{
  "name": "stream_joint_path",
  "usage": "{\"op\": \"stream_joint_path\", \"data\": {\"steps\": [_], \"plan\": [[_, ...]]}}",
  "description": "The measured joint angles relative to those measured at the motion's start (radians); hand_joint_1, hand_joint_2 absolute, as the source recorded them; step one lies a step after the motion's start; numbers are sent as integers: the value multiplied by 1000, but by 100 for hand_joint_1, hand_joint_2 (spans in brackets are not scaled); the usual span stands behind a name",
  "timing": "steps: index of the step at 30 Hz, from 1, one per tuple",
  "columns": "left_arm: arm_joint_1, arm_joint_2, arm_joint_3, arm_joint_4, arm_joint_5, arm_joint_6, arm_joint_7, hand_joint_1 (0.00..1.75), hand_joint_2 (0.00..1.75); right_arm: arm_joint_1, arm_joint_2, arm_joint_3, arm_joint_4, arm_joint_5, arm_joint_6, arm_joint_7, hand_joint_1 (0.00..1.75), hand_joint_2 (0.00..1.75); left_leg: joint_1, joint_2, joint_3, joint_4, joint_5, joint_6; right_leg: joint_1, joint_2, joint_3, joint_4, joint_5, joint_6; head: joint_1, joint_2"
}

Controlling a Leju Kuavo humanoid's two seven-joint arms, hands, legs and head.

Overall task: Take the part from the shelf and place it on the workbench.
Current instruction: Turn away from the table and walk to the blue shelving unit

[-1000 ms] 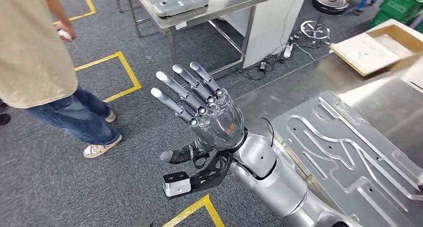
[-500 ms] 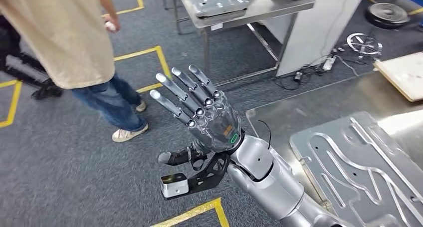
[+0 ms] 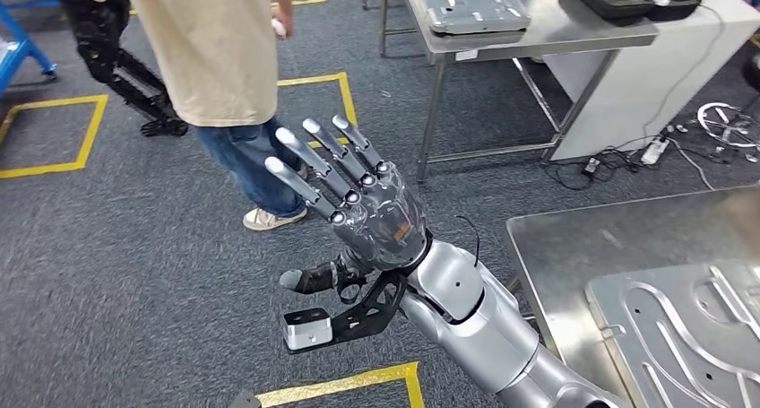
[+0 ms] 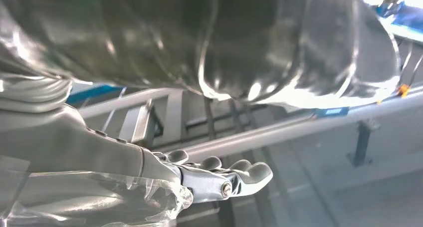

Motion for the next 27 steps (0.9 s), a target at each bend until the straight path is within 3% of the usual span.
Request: {"op": "stream_joint_path", "data": {"steps": [1,2,4,6,8,10,12,15,17,18,20,22,23,25,27], "plan": [[-1,-1,0,0,0,1,-1,0,0,6,-1,-1,8,-1,0,-3,0,0,-1,-13,0,1,0,1,0,5,-24,41,-7,0,0,0],[-1,-2,1,0,0,1,-2,0,0,13,-2,-3,15,-2,0,-7,0,0,-1,-27,0,2,0,1,0,7,-33,49,5,-2,0,0],[2,-4,1,0,0,3,-4,0,0,25,-2,-11,25,-6,0,-21,0,0,-2,-55,1,4,-1,0,1,19,1,-42,76,-9,0,0],[4,-9,2,0,-1,7,-3,0,0,37,-2,-26,36,-10,0,-45,0,0,-2,-80,-2,7,0,-4,-1,64,52,-165,130,-20,-1,0],[6,-14,3,0,-2,13,-2,0,0,55,0,-46,50,-8,0,-73,0,0,2,-101,-9,7,2,-16,1,89,72,-214,139,-23,-1,0],[14,-14,6,0,-4,14,-2,0,0,76,6,-65,66,2,0,-95,0,0,7,-119,-13,5,5,-30,2,71,78,-224,143,-25,0,0],[25,-12,10,0,-6,15,-1,0,0,94,19,-88,86,14,0,-115,0,0,4,-95,-23,26,-8,-41,-3,48,90,-238,148,-32,-1,0],[30,-11,14,1,-6,18,0,0,0,127,34,-134,116,33,0,-154,0,0,2,-17,-98,180,-87,-54,-3,3,100,-246,147,-40,-2,0],[35,-10,18,1,-4,19,2,0,0,156,42,-180,137,42,0,-191,0,0,6,2,-138,259,-110,-60,-1,-29,100,-245,144,-41,-2,0],[40,-9,21,1,-3,20,3,0,0,167,49,-205,147,44,0,-209,0,0,7,8,-132,249,-97,-62,-1,-44,100,-243,141,-40,-2,0],[48,-5,26,1,-2,20,5,0,0,176,66,-244,159,43,0,-235,0,0,9,38,-69,138,-41,-61,-1,-66,102,-238,135,-35,-2,0],[47,-3,31,1,-1,21,6,0,0,177,82,-272,167,43,0,-253,0,0,2,73,-13,36,-11,-49,5,-84,103,-232,127,-24,-1,0],[47,-3,33,1,-1,21,6,0,0,178,88,-283,170,42,0,-259,0,0,-1,81,-4,16,-10,-41,8,-93,105,-230,124,-19,0,0],[48,-3,37,1,-1,21,6,0,0,179,98,-299,175,42,0,-265,0,0,-4,60,-5,11,-10,-24,11,-111,109,-230,120,-9,1,0],[52,-3,41,1,-1,21,6,0,0,178,107,-309,178,42,0,-267,0,0,-2,40,-3,5,-6,-11,5,-86,105,-209,99,2,1,0]]}}
